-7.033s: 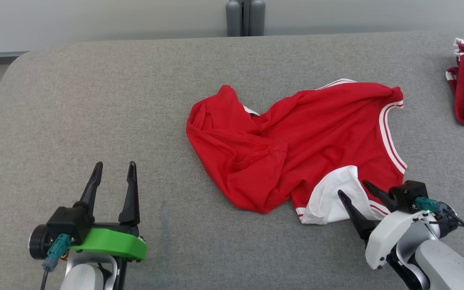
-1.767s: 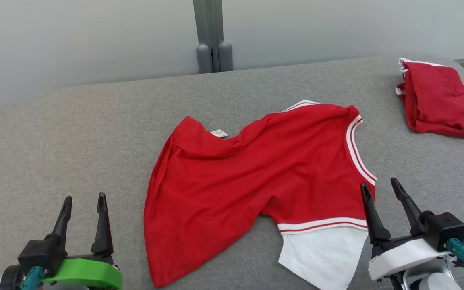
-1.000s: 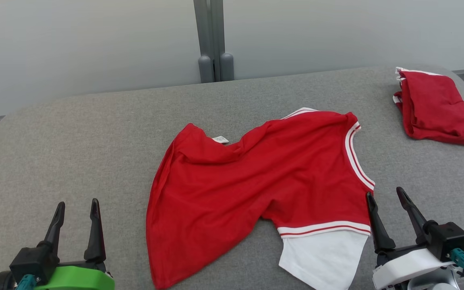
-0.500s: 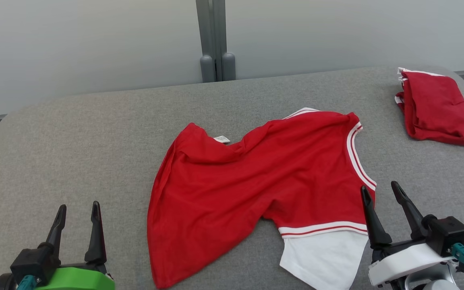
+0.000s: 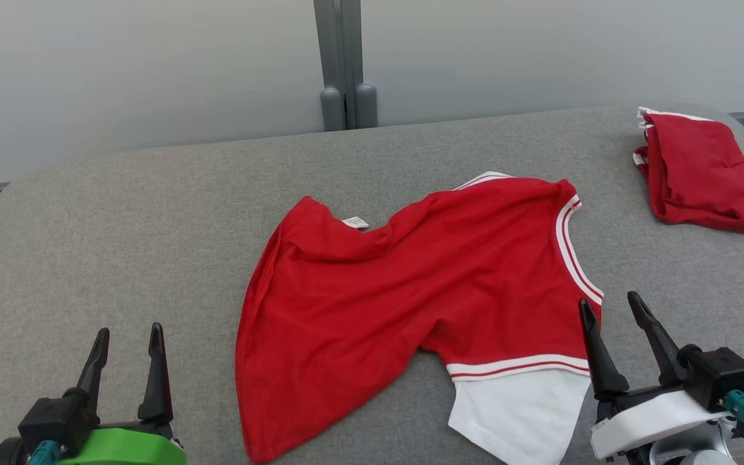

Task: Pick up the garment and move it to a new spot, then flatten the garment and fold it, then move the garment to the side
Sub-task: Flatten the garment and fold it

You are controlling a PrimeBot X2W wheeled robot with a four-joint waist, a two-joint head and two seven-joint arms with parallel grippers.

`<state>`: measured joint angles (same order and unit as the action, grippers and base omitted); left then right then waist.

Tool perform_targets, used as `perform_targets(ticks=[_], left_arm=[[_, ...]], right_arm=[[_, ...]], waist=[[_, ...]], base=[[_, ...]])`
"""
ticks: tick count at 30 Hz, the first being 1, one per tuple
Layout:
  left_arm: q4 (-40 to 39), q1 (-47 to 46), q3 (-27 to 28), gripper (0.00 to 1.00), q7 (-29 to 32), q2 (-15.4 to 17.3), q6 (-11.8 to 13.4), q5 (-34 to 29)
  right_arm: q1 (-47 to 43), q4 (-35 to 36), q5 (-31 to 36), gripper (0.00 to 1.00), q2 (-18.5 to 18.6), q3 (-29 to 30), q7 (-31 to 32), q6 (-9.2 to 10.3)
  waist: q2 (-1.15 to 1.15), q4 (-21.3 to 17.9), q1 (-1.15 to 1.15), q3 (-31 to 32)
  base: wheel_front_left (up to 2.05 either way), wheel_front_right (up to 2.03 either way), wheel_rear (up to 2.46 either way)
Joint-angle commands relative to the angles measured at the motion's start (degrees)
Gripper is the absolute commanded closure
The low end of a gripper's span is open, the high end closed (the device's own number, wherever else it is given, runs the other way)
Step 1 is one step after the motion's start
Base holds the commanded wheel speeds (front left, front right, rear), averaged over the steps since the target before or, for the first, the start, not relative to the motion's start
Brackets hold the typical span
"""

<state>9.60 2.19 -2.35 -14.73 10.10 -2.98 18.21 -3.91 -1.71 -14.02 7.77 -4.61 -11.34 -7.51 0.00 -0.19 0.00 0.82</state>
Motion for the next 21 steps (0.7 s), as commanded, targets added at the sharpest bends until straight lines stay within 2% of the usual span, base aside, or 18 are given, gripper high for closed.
perform_targets(ticks=[1,10,21], left_arm=[[-0.1,0.2,-0.1,0.0,-0.1,0.5,0.3,0.3],[1.1,0.9,-1.9,0.0,1.0,0.0,-0.2,0.4],[9.5,3.3,-9.8,0.0,2.4,-2.0,-3.0,-0.1]], right_arm=[[-0.5,0.0,-0.2,0.0,0.0,0.0,0.1,0.05],[-0.8,-1.5,0.1,0.0,-0.1,0.1,0.5,0.05],[-1.8,-9.6,1.7,0.0,-1.9,0.8,1.5,0.05]], waist=[[0.0,0.0,0.0,0.0],[0.0,0.0,0.0,-0.2],[0.0,0.1,0.0,-1.2]], base=[[0.0,0.0,0.0],[0.0,0.0,0.0],[0.0,0.0,0.0]])
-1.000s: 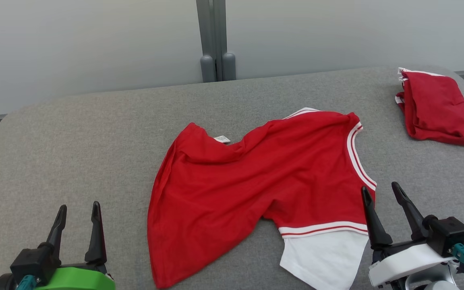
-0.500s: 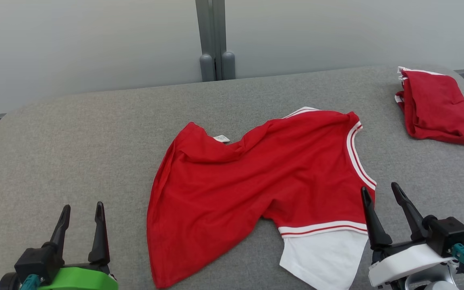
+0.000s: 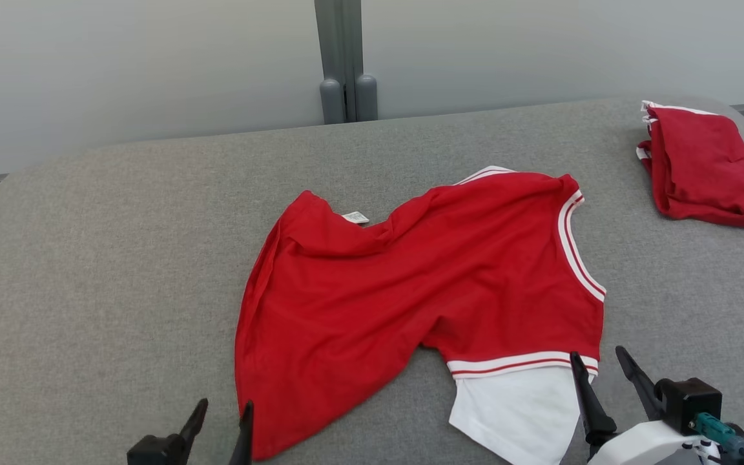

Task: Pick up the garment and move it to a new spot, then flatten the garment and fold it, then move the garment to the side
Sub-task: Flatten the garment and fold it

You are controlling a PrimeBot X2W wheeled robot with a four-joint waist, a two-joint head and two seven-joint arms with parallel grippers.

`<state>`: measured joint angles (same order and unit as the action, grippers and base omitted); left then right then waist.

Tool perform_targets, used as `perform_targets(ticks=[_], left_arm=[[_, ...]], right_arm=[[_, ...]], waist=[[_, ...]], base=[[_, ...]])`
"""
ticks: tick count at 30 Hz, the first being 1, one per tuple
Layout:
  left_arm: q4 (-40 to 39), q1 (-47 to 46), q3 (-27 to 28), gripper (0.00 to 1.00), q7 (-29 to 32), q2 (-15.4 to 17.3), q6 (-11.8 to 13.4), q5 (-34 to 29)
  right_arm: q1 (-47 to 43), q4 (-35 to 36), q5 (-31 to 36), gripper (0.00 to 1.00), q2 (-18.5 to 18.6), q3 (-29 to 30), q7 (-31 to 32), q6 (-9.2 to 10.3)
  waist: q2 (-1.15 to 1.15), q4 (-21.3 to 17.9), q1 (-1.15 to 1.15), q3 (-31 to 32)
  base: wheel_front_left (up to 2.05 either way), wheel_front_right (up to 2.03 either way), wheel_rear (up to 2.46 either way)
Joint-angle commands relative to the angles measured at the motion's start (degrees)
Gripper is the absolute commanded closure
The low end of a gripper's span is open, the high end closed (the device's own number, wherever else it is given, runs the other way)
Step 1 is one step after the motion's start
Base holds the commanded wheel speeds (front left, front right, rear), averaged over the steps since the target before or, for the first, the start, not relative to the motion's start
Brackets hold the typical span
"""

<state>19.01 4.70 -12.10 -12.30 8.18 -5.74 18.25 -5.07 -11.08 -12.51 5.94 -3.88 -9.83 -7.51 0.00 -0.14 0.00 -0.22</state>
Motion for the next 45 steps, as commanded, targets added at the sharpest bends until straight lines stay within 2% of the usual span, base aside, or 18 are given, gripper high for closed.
perform_targets(ticks=[1,14,26,27,28,29,30,31,38,45], left_arm=[[1.0,0.8,-0.7,0.0,-0.2,-0.2,-0.4,-0.1],[11.9,-2.3,-5.1,0.0,-1.7,-2.1,-1.4,2.0],[19.0,-7.2,-7.9,0.0,-2.7,-3.0,-1.7,4.0],[19.6,-7.4,-8.0,0.32,-2.6,-3.0,-1.7,4.3],[19.9,-7.6,-8.2,0.55,-2.6,-3.0,-1.8,4.5],[20.3,-7.8,-8.4,0.67,-2.6,-3.0,-1.8,4.7],[20.5,-8.0,-8.6,0.85,-2.5,-3.0,-1.8,4.8],[20.8,-8.2,-8.7,1.0,-2.6,-3.0,-1.8,4.9],[18.7,-9.3,-8.4,1.0,-2.8,-2.9,-1.8,5.2],[10.7,-12.2,-6.8,1.0,-2.8,-1.0,-1.8,5.3]], right_arm=[[-0.8,-1.2,0.4,0.0,-0.2,0.1,0.2,0.05],[1.0,-16.6,-1.2,0.0,-1.4,-2.0,-1.1,0.05],[6.5,-29.4,-5.1,0.0,-2.9,-7.4,-2.6,0.01],[6.8,-30.6,-5.8,0.0,-3.1,-8.3,-2.3,-0.07],[7.1,-31.4,-6.3,0.51,-3.2,-9.0,-2.3,-0.15],[7.4,-32.2,-7.0,0.65,-3.4,-10.0,-2.3,-0.19],[7.7,-32.6,-7.6,0.95,-3.5,-10.8,-2.4,-0.21],[8.1,-33.0,-8.4,1.0,-3.7,-11.8,-2.5,-0.28],[10.6,-30.8,-10.7,1.0,-3.2,-14.7,-4.6,-0.25],[13.5,-19.6,-9.1,1.0,0.2,-12.2,-5.3,0.02]], waist=[[0.0,0.1,0.0,-0.3],[0.0,0.1,0.0,-1.0],[0.0,-0.1,0.0,-2.9],[0.0,-0.1,0.0,-3.0],[0.0,-0.1,0.0,-3.0],[0.0,-0.1,0.0,-3.1],[0.0,0.0,0.0,-3.1],[0.0,0.0,0.0,-3.2],[0.0,-0.1,0.0,-3.4],[0.0,-1.0,0.0,-4.6]], base=[[0.0,0.0,0.0],[0.0,0.0,0.0],[0.0,0.0,0.0],[0.0,0.0,0.0],[0.0,0.0,0.0],[0.0,0.0,0.0],[0.0,0.0,0.0],[0.0,0.0,0.0],[0.0,0.0,0.0],[0.0,0.0,0.0]])
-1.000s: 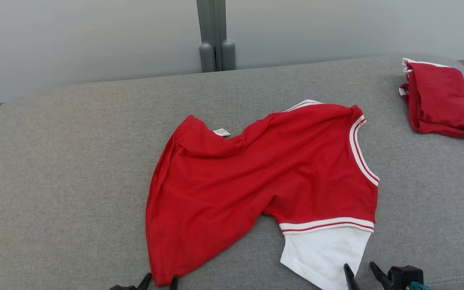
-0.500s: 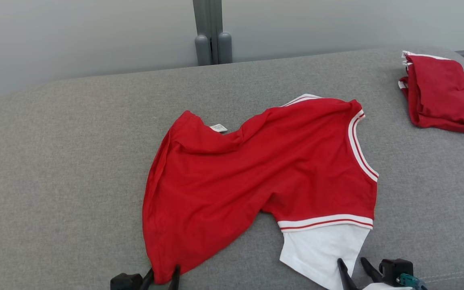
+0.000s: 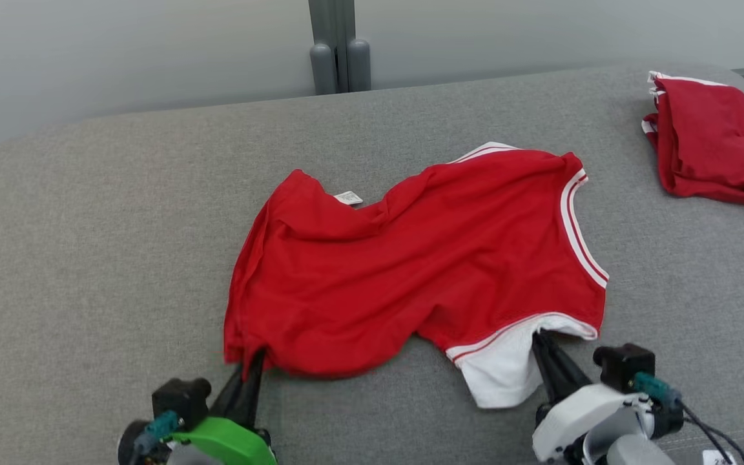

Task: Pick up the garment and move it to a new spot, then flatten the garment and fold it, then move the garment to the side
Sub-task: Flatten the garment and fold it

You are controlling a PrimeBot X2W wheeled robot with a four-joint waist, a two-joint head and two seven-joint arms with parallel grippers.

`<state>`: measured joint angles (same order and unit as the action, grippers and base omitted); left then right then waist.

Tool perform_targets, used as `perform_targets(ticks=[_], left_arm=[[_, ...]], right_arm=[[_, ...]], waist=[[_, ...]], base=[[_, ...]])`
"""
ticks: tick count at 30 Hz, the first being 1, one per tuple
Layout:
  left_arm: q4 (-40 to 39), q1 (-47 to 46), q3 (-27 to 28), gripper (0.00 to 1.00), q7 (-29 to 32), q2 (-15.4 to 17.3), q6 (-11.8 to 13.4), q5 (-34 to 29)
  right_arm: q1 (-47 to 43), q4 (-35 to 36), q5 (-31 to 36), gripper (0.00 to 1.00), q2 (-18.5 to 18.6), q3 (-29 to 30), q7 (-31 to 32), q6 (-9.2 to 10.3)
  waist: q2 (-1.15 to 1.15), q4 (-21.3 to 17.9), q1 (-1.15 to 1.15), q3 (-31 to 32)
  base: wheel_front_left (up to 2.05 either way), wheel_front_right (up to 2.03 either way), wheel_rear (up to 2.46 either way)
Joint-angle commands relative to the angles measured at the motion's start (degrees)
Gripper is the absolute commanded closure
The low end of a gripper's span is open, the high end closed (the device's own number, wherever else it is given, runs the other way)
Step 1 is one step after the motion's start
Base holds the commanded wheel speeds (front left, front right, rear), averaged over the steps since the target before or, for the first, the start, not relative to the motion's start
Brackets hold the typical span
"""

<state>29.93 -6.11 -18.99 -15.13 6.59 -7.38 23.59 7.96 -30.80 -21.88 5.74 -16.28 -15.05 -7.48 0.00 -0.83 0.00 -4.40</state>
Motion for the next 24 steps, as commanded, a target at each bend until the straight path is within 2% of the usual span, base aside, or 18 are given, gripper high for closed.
perform_targets(ticks=[1,6,12,18,22,24], left_arm=[[-1.3,-2.3,0.2,1.0,0.0,1.1,-0.1,-0.1],[-5.1,-11.3,-0.8,1.0,0.5,5.1,-0.2,0.7],[-6.3,-27.8,-3.2,1.0,4.7,10.6,-0.1,4.4],[-3.9,-47.4,-4.4,1.0,9.6,15.1,-0.1,9.2],[1.3,-61.3,-3.9,1.0,12.3,15.1,-0.1,13.8],[4.5,-68.0,-4.5,1.0,12.7,14.9,-0.1,14.1]], right_arm=[[1.2,1.7,0.5,1.0,0.7,0.5,-0.1,-0.01],[8.8,6.6,-0.3,1.0,3.4,1.2,-0.1,-0.01],[25.4,6.0,-3.6,1.0,5.8,-0.7,0.6,-0.01],[46.4,1.3,-8.6,1.0,7.7,-2.2,4.2,-0.01],[61.2,-4.6,-12.0,1.0,7.8,-1.4,7.1,-0.01],[68.0,-8.1,-12.9,1.0,7.5,-0.6,7.7,-0.01]], waist=[[0.0,-0.4,0.0,-0.7],[0.0,-1.0,0.0,-3.7],[0.0,-2.1,0.0,-9.7],[0.0,-2.8,0.0,-17.2],[0.0,-2.8,0.0,-21.4],[0.0,-2.9,0.0,-22.7]], base=[[0.0,0.0,0.0],[0.0,0.0,0.0],[0.0,0.0,0.0],[0.0,0.0,0.0],[0.0,0.0,0.0],[0.0,0.0,0.0]])
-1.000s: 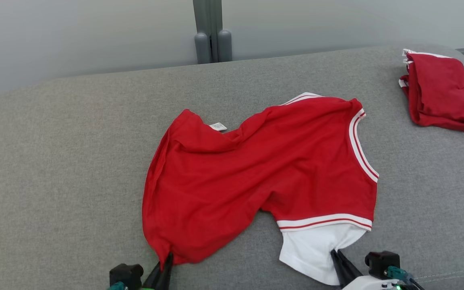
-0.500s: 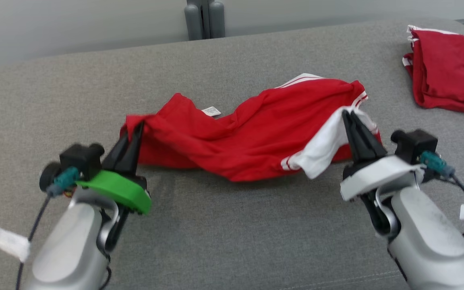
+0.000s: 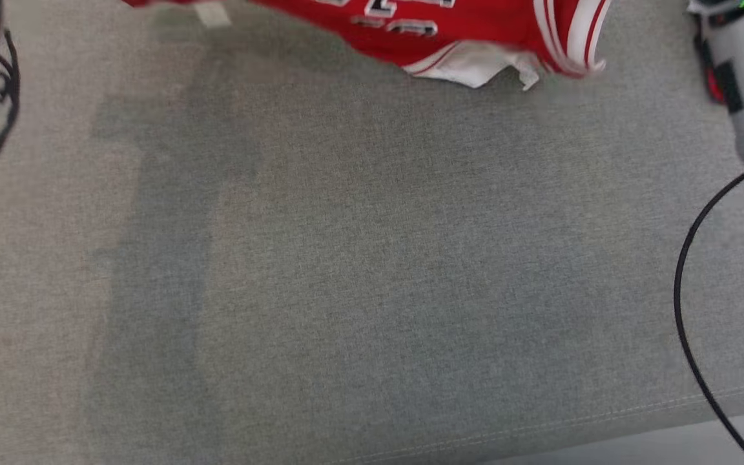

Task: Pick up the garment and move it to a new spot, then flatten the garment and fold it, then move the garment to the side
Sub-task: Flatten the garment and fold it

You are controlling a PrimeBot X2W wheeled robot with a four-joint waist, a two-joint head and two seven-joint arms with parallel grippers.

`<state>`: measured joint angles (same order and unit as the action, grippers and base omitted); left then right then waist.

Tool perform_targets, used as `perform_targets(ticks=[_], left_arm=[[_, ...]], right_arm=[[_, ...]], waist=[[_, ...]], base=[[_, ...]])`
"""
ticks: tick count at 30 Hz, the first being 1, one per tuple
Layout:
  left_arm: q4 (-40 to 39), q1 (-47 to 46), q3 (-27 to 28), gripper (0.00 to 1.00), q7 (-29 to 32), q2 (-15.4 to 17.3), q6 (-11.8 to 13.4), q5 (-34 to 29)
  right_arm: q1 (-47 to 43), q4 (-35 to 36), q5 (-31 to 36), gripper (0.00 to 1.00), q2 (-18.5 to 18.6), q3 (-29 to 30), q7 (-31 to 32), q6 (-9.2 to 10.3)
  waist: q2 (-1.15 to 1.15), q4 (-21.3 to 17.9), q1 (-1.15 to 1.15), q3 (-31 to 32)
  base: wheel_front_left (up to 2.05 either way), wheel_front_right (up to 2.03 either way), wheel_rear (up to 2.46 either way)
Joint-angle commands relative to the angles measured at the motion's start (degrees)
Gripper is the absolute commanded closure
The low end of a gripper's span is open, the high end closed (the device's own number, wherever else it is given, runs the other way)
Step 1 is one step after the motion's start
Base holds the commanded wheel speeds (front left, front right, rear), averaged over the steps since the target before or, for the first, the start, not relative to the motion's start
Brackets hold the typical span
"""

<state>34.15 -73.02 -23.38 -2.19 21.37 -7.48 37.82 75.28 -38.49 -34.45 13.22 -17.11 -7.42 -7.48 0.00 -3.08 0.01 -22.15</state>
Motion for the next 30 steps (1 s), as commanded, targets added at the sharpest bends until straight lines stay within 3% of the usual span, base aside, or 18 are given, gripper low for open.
perform_targets(ticks=[1,7,14,20,26,30], left_arm=[[1.8,-4.9,-0.8,1.0,-0.1,-0.2,0.0,0.0],[10.6,-20.3,-1.3,1.0,-2.5,-2.7,0.0,2.0],[14.4,-26.1,-5.9,1.0,-5.4,-3.0,0.0,6.4],[13.7,-18.5,-9.4,1.0,-9.2,-1.0,0.0,11.5],[9.4,-3.3,-11.9,1.0,-12.4,1.3,0.0,16.2],[4.9,7.7,-9.7,1.0,-13.1,3.0,0.1,16.4]], right_arm=[[4.6,-2.5,-0.7,1.0,-0.2,0.9,0.1,-0.01],[19.7,-11.7,0.4,1.0,-0.9,1.3,-2.5,-0.01],[24.8,-15.6,-0.8,1.0,-1.1,-3.6,-4.9,-0.01],[17.6,-12.6,-4.5,1.0,0.9,-8.8,-6.5,-0.01],[1.3,-4.8,-9.4,1.0,4.5,-13.7,-7.4,-0.01],[-10.8,1.0,-11.0,1.0,7.5,-15.2,-7.7,-0.01]], waist=[[0.0,-0.8,-0.01,-5.4],[0.0,-1.3,-0.01,-5.4],[0.0,-1.9,-0.01,-6.4],[0.0,-1.9,-0.01,-6.7],[0.0,-2.5,-0.01,-3.1],[0.0,-3.1,-0.01,-0.1]], base=[[0.0,0.0,0.0],[0.0,0.0,0.0],[0.0,0.0,0.0],[0.0,0.0,0.0],[0.0,0.0,0.0],[0.0,0.0,0.0]])
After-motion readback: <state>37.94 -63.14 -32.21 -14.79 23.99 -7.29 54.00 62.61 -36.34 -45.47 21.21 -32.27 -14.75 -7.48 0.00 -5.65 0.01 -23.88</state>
